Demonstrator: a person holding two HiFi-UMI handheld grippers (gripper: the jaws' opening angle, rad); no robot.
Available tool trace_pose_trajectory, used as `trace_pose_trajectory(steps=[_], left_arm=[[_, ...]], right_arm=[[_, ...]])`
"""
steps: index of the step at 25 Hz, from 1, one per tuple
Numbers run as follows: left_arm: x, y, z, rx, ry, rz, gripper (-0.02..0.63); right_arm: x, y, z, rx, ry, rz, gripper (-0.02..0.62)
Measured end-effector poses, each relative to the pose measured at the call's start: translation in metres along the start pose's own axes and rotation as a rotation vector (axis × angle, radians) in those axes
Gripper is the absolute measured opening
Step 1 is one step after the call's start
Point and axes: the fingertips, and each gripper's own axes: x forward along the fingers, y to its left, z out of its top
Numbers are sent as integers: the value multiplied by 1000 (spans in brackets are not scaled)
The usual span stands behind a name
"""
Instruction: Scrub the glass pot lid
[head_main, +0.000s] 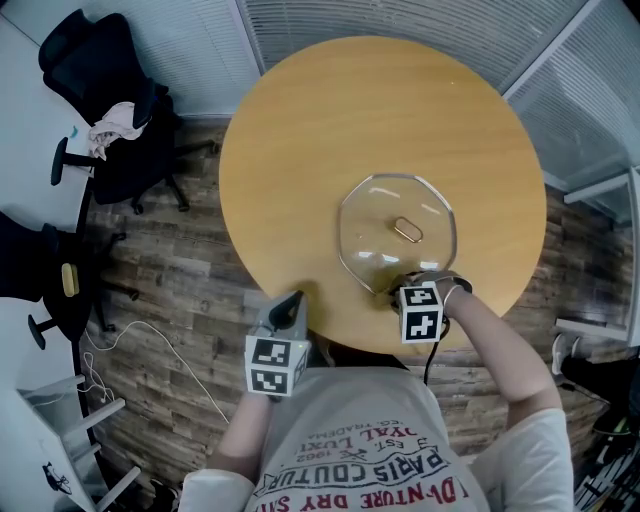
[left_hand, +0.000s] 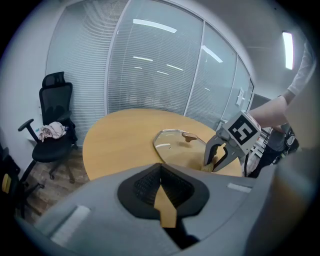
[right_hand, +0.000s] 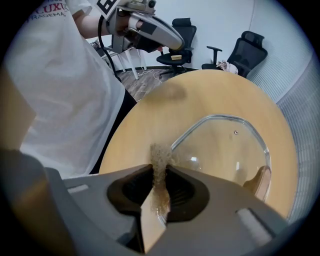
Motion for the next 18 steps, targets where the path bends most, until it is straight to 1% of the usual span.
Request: trace_pose_trajectory(steps=[3,5,7,11,13,16,18], left_arm=[[2,-8,4,13,-10,-9,8],[3,-13,9,20,-20,-21,8],[4,-16,12,33,-24,-29,8],[5,-23,26,67,-36,-34,8],[6,-31,36,86,-53,-42,6],[7,-39,49,109,-66,-48,6],[9,-44,58,125,-74,-56,8]], right_arm=[[-5,8,-8,16,-26,-2,75],[-10,13,-14,49,-47,-5,75],[-16,11,-16,94,-77,-32,75],[-40,-11,-18,221,-170,-162,75],[-59,-20,-21,295,-234,-227,75],[-91,-34,-17,377,-379,-332,75],[-114,-47,-13,406,-476,-434,75]])
